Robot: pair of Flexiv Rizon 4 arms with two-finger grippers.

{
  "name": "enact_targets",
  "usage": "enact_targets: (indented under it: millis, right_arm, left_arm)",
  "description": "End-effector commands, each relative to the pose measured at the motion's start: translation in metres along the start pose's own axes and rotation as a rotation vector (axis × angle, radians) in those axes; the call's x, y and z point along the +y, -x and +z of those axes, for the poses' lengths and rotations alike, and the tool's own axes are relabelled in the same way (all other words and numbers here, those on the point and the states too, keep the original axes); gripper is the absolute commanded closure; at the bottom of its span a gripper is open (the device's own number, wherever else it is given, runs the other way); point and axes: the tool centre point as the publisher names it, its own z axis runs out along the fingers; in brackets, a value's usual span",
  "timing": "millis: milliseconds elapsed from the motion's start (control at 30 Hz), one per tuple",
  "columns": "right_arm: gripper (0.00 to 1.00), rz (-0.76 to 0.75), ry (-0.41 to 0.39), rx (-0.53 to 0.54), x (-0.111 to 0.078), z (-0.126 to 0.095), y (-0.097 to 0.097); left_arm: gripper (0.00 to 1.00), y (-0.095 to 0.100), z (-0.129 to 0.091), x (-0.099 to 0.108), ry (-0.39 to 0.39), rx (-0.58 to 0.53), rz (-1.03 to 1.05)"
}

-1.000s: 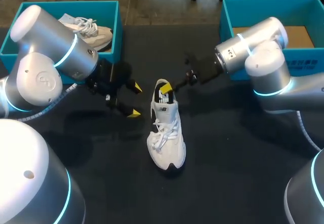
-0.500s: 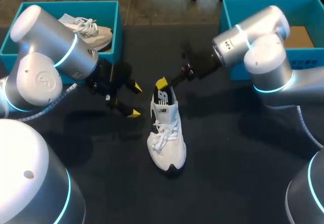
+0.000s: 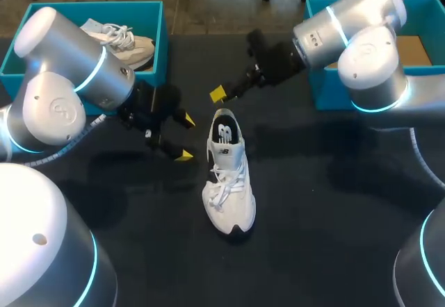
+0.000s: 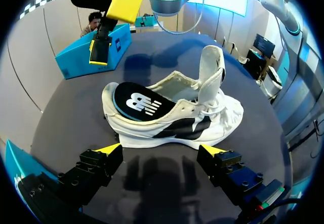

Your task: Take the shoe out of the shoebox, open the shoe tongue, remove and reinsert the insole, then place the shoe into the shoebox

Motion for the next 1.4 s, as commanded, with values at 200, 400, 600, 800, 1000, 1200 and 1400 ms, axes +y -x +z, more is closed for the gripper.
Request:
enact_targets:
  millis: [200, 400, 600, 800, 1000, 1200, 1400]
  right_arm:
    - [0.82, 0.067, 0.110, -0.023, -0.012, 0.002, -0.008]
    - [1.00, 0.161, 0.109, -0.090, -0.019, -0.010, -0.021]
    - [1.00, 0.213, 0.133, -0.175, -0.023, -0.022, -0.033]
    - [1.00, 0.295, 0.086, -0.319, -0.021, -0.032, -0.040]
    - [1.00, 0.352, 0.034, -0.441, -0.019, -0.038, -0.042]
    - [1.00, 0.357, 0.018, -0.468, -0.019, -0.038, -0.042]
    - [1.00, 0.357, 0.018, -0.468, -0.019, -0.038, -0.042]
  left_arm:
    - [0.00, 0.000, 0.001, 0.000, 0.003, 0.000, 0.001]
    - [0.00, 0.000, 0.001, 0.000, 0.003, 0.000, 0.001]
    - [0.00, 0.000, 0.001, 0.000, 0.003, 0.000, 0.001]
    - [0.00, 0.000, 0.001, 0.000, 0.003, 0.000, 0.001]
    - [0.00, 0.000, 0.001, 0.000, 0.003, 0.000, 0.001]
    - [0.00, 0.000, 0.001, 0.000, 0.003, 0.000, 0.001]
    - [0.00, 0.000, 0.001, 0.000, 0.003, 0.000, 0.001]
